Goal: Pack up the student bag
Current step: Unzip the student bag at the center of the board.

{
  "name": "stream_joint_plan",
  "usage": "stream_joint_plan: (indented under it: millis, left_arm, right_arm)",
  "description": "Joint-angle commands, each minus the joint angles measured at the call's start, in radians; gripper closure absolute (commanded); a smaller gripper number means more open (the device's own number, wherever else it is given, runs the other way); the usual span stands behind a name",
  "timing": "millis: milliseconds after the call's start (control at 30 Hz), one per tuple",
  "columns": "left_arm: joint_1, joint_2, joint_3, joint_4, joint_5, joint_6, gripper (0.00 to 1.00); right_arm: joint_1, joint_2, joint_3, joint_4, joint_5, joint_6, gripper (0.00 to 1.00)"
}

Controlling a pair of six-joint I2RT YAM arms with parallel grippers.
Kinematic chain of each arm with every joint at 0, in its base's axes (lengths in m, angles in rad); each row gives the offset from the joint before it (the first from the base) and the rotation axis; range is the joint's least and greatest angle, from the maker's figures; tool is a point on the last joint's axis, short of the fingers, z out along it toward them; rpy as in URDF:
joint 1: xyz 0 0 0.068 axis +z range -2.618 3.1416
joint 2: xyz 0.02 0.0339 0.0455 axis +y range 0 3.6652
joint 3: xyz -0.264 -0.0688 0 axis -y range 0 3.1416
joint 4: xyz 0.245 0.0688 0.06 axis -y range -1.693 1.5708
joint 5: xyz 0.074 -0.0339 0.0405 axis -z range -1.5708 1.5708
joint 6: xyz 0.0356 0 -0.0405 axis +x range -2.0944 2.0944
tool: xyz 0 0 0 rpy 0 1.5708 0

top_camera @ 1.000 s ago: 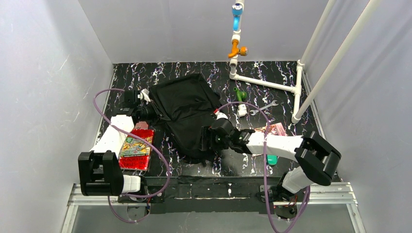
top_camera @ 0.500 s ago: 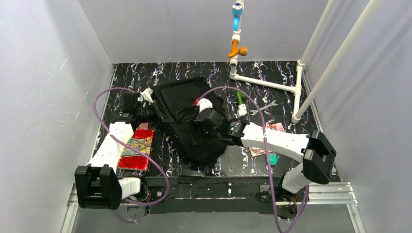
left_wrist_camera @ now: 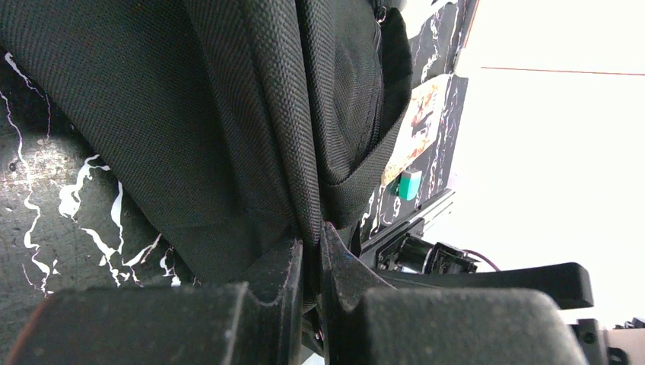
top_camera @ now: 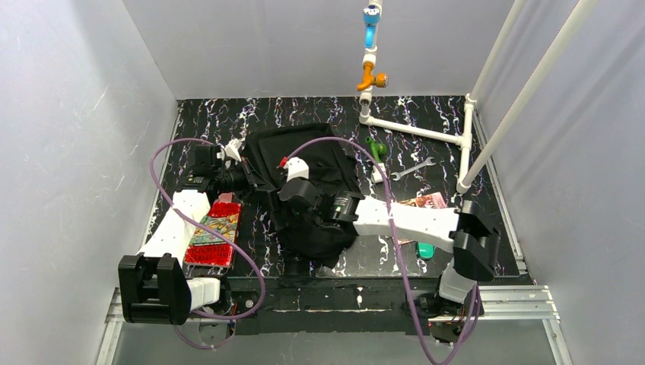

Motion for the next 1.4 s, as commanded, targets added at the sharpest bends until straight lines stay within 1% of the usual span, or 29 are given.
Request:
stream_joint_plan:
  millis: [0, 67, 100, 133, 167, 267, 333, 400, 467, 500, 533, 600, 667, 700, 733, 767, 900, 933, 1033, 1067, 1100, 1167, 1267, 1300, 1367]
  left_arm:
    - [-0.007, -0.004, -0.006, 0.015, 0.077, -0.007, 1.00]
    - [-0.007, -0.002, -0.006, 0.014, 0.075, -0.006, 1.00]
    - [-0.007, -0.002, -0.006, 0.013, 0.073, -0.004, 1.00]
    - [-0.007, 0.000, -0.007, 0.011, 0.072, -0.004, 1.00]
    - [-0.007, 0.000, -0.005, 0.011, 0.071, -0.003, 1.00]
    - [-0.007, 0.008, -0.003, 0.007, 0.069, -0.003, 1.00]
    - [-0.007, 0.011, -0.002, 0.007, 0.070, -0.001, 1.00]
    - [-0.007, 0.014, -0.001, 0.005, 0.069, 0.001, 1.00]
    - [-0.007, 0.018, 0.005, -0.005, 0.072, 0.012, 0.99]
    - [-0.008, 0.023, 0.014, -0.023, 0.076, 0.023, 0.86]
    - [-0.008, 0.020, 0.020, -0.049, 0.078, 0.033, 0.75]
    - [-0.007, -0.010, 0.013, -0.119, 0.056, 0.043, 0.41]
    - [-0.007, -0.078, -0.015, -0.187, -0.012, 0.023, 0.14]
    - [-0.007, -0.123, -0.032, -0.206, -0.027, 0.012, 0.05]
    - [-0.007, -0.172, -0.053, -0.214, -0.038, -0.007, 0.02]
    - [-0.007, -0.226, -0.068, -0.228, -0.049, -0.030, 0.02]
    - [-0.009, -0.391, -0.120, -0.236, -0.049, -0.124, 0.02]
    - [-0.010, -0.416, -0.132, -0.231, -0.046, -0.142, 0.05]
    - [-0.011, -0.439, -0.177, -0.200, -0.037, -0.191, 0.23]
    - [-0.012, -0.434, -0.197, -0.174, -0.020, -0.216, 0.31]
    - [-0.012, -0.421, -0.218, -0.139, -0.001, -0.250, 0.37]
    - [-0.011, -0.403, -0.261, -0.052, 0.044, -0.325, 0.42]
    - [-0.011, -0.394, -0.281, 0.016, 0.043, -0.395, 0.42]
    - [-0.012, -0.394, -0.274, 0.021, 0.036, -0.404, 0.39]
    - [-0.011, -0.392, -0.256, 0.027, 0.023, -0.420, 0.29]
  right_arm:
    - [0.010, 0.072, 0.076, -0.023, 0.143, -0.015, 0.25]
    - [0.010, 0.086, 0.088, -0.031, 0.155, -0.041, 0.30]
    - [0.010, 0.088, 0.088, -0.035, 0.153, -0.042, 0.38]
    - [0.010, 0.086, 0.079, -0.030, 0.146, -0.040, 0.44]
    - [0.010, 0.082, 0.068, -0.015, 0.134, -0.039, 0.48]
    - [0.010, 0.056, 0.032, 0.023, 0.103, -0.031, 0.54]
    - [0.009, 0.037, 0.006, 0.044, 0.085, -0.028, 0.62]
    - [0.005, 0.013, -0.024, 0.069, 0.064, -0.020, 0.73]
    - [-0.014, -0.010, -0.070, 0.100, 0.024, 0.013, 0.89]
    - [-0.031, -0.025, -0.101, 0.130, -0.011, 0.032, 0.97]
    - [-0.056, -0.040, -0.135, 0.169, -0.060, 0.059, 0.99]
    - [-0.112, -0.074, -0.223, 0.284, -0.189, 0.114, 0.99]
    - [-0.172, -0.100, -0.309, 0.406, -0.309, 0.173, 0.99]
    - [-0.195, -0.105, -0.335, 0.444, -0.364, 0.200, 0.99]
    - [-0.211, -0.108, -0.354, 0.474, -0.411, 0.221, 0.99]
    - [-0.219, -0.110, -0.365, 0.488, -0.442, 0.236, 0.99]
    - [-0.226, -0.119, -0.380, 0.511, -0.478, 0.246, 0.99]
    - [-0.227, -0.123, -0.383, 0.515, -0.479, 0.250, 0.99]
    - [-0.230, -0.131, -0.394, 0.538, -0.494, 0.271, 0.94]
    - [-0.231, -0.132, -0.395, 0.542, -0.498, 0.276, 0.94]
    - [-0.231, -0.134, -0.394, 0.544, -0.501, 0.278, 0.93]
    - [-0.231, -0.138, -0.394, 0.546, -0.505, 0.280, 0.93]
    - [-0.231, -0.143, -0.397, 0.545, -0.504, 0.277, 0.94]
    - [-0.231, -0.143, -0.396, 0.542, -0.504, 0.275, 0.95]
    - [-0.231, -0.143, -0.390, 0.530, -0.507, 0.263, 0.95]
